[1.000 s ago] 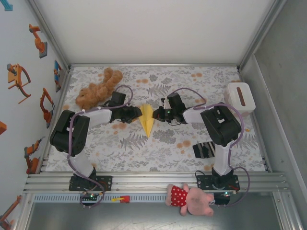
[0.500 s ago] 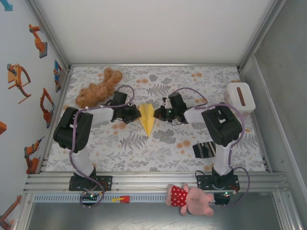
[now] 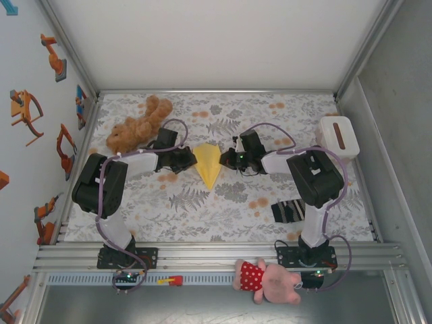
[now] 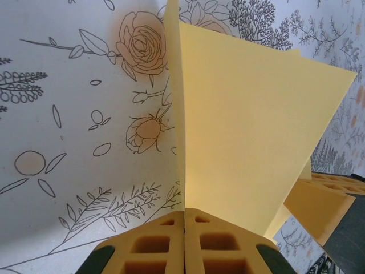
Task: Fold a paper plane with a square sheet of paper (pick it up from the middle)
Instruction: Move the paper plane to the top-center of the table.
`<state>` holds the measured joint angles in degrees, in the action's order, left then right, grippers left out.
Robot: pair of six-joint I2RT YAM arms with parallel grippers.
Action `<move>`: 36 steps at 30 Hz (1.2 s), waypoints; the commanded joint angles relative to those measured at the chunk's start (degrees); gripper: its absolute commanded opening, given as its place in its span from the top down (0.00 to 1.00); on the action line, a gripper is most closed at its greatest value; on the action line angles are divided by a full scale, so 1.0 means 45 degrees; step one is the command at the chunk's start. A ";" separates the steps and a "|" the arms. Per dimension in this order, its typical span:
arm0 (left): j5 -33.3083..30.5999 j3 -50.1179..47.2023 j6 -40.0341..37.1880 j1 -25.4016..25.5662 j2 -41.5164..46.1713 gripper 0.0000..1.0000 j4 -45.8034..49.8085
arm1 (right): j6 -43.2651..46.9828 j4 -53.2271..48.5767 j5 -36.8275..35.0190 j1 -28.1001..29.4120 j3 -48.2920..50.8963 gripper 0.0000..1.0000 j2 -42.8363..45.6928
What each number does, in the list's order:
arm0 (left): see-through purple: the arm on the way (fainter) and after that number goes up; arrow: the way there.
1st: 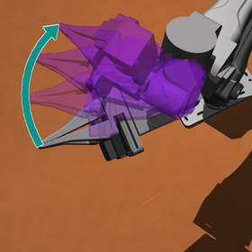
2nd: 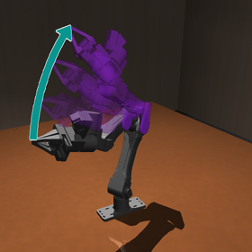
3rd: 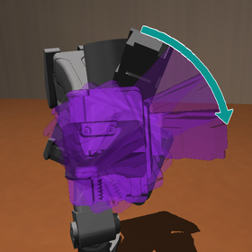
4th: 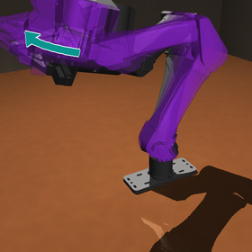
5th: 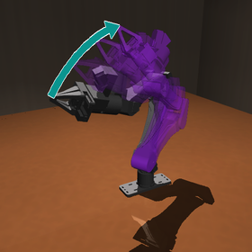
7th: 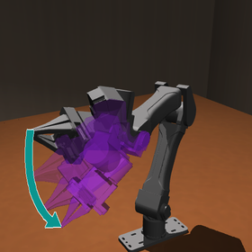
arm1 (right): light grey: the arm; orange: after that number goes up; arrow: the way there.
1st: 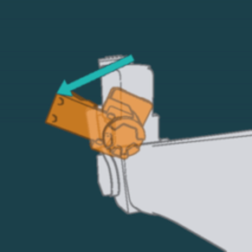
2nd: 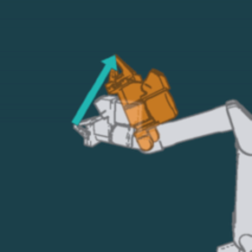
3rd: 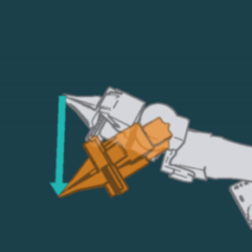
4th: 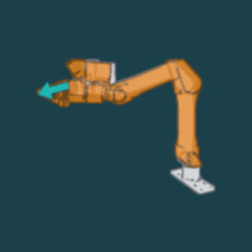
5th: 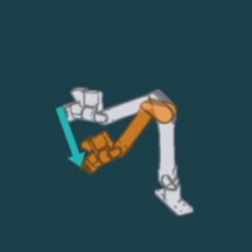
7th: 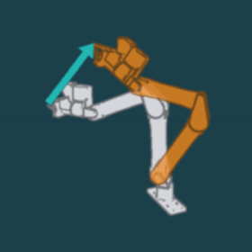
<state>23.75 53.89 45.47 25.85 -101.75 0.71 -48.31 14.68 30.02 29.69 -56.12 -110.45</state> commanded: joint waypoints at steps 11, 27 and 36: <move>0.0376 -0.0142 0.0149 0.0000 -0.0202 0.93 -0.0412 | 0.0648 -0.1923 -0.1085 -0.0040 -0.0069 0.75 0.1354; 0.0626 -0.0149 0.0198 0.0015 -0.0374 0.93 -0.0532 | 0.1254 -0.3116 -0.1249 0.1408 -0.0957 0.63 0.0946; 0.0695 -0.0121 0.0210 0.0006 -0.0386 0.93 -0.0564 | 0.1362 -0.3216 -0.0718 0.1739 -0.1508 0.61 0.0300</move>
<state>25.61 53.76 45.82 25.85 -102.74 -1.32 -43.40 0.71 25.43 36.67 -61.21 -108.29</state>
